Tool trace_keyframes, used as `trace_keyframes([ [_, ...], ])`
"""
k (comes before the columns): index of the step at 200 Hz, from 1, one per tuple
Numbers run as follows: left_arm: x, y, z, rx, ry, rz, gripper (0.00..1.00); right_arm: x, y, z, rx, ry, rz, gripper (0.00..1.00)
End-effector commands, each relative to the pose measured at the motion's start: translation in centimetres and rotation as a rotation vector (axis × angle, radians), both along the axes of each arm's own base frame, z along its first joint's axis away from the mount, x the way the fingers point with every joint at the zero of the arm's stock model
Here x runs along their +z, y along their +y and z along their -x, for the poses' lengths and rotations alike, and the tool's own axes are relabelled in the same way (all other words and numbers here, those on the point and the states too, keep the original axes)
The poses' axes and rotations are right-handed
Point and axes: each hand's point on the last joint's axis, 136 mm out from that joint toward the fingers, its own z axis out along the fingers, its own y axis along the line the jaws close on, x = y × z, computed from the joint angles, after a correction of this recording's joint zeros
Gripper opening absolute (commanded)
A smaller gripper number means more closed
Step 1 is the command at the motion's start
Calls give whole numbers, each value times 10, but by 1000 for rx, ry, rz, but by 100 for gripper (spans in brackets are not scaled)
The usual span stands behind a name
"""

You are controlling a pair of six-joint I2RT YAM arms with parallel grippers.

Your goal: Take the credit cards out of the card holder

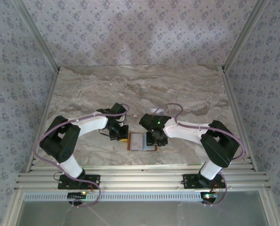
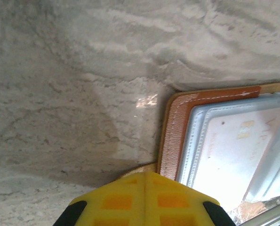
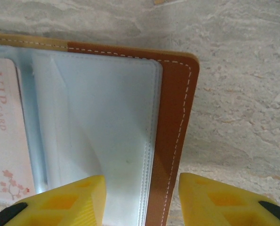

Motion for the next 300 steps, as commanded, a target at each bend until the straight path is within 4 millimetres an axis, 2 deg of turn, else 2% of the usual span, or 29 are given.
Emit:
trace_keyframes([
  [1,19,-4,-3,-14,-28,7,7,0,5,0,13,5,-34,44],
  [50,32,-24,-2,-21,-43,70,7,5,12,-5,30,-21,-76,35],
  [68,31,-31,0,-22,-36,86,7,9,9,-6,28,-20,-67,36],
  [93,26,-29,2,-22,-35,65,7,17,1,-9,25,-37,-24,44],
  [115,18,-23,4,-17,-31,35,7,26,-2,-10,28,-51,-10,44],
  [157,6,-20,8,-19,-10,14,7,48,4,-15,29,-89,-44,45],
  [175,2,-18,9,-18,-5,1,7,58,11,-19,32,-106,-76,44],
  [195,-1,-15,11,-19,1,-12,7,61,28,-18,48,-85,-167,44],
  [210,-4,-13,11,-22,1,-26,7,61,45,-19,62,-67,-259,43],
  [222,-6,-10,12,-22,3,-40,6,63,63,-27,65,-81,-358,43],
  [250,-9,-8,14,-24,11,-53,7,52,90,-27,54,-19,-486,40],
  [300,-14,-4,17,-26,17,-72,6,24,101,-25,46,38,-499,38],
])
